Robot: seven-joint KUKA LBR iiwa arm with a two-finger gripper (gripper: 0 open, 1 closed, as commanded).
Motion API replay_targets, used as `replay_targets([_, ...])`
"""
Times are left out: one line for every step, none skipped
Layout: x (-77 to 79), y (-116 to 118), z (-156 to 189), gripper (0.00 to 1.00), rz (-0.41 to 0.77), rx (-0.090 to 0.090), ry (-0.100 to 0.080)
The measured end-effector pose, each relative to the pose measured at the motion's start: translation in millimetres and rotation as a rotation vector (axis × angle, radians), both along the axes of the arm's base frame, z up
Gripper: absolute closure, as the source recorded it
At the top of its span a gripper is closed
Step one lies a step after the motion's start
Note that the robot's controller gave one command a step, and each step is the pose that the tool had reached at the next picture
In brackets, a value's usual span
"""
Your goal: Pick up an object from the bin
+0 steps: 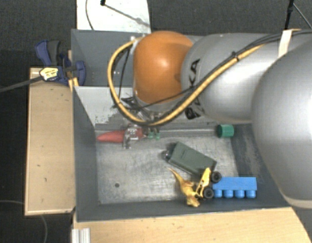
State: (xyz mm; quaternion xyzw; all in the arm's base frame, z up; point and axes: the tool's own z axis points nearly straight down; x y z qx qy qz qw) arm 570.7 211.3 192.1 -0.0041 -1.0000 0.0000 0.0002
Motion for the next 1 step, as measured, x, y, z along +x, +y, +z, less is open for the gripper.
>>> replay_targets([3.3,-10.7,-24.4,1.0,-0.041,0.006,-0.014])
